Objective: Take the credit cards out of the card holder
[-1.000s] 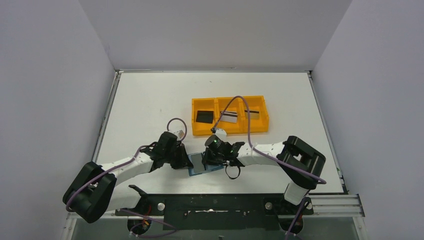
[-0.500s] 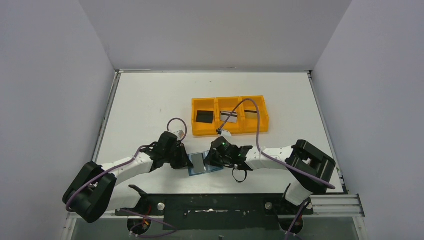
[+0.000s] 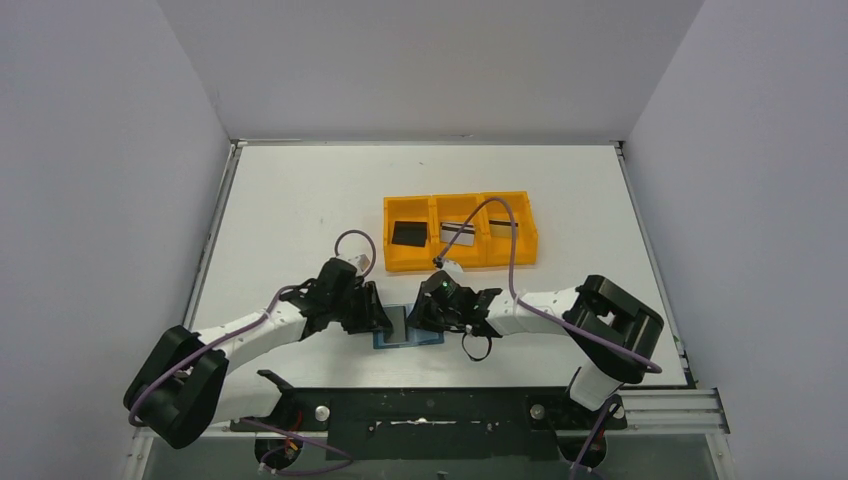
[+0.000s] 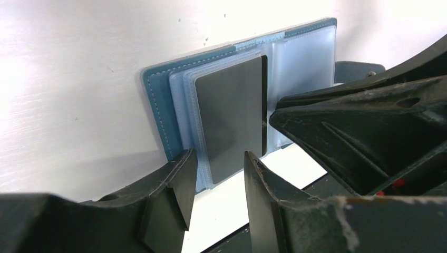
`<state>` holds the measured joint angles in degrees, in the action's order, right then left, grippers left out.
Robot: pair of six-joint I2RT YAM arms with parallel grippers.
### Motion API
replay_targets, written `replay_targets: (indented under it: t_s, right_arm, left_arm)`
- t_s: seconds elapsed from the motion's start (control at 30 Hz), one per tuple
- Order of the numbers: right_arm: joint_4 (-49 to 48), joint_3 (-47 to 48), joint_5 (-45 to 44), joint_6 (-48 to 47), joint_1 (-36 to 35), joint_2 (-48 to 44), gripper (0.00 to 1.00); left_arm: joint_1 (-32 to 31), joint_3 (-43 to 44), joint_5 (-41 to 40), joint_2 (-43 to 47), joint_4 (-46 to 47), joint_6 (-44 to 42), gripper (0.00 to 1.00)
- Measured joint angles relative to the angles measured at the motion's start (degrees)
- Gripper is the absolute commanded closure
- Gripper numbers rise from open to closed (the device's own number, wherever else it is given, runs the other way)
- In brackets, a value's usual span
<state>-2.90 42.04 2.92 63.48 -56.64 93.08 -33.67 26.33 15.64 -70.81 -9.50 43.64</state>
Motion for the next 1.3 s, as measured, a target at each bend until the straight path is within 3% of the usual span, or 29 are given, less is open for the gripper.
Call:
replay_targets:
  t_s: [0.33,0.87,1.13,1.3]
  right_arm:
    - [0.3,0.6,0.3,0.0,0.0,0.3,0.76]
    - [-2.6,0.3,3.0,0.2,0.1,0.5,0.70]
    - [-5.6,-1.0,6.5,0.4,1.5,1.6,0.77]
    - [-6.7,-2.0,6.5,0.4,1.7,1.6,0.81]
  left_arm:
    - [0.0,6.0,-4.6,-1.9,-3.5,-1.8,0.62]
    - [-0.3,3.2,-2.6,-4.5,-0.5,-2.4,0.88]
    - [-0.4,2.3,-3.0,-4.5,1.0,-2.0,1.00]
    - [-0.6,2.3,-3.3,-4.5,1.4,-1.8,1.00]
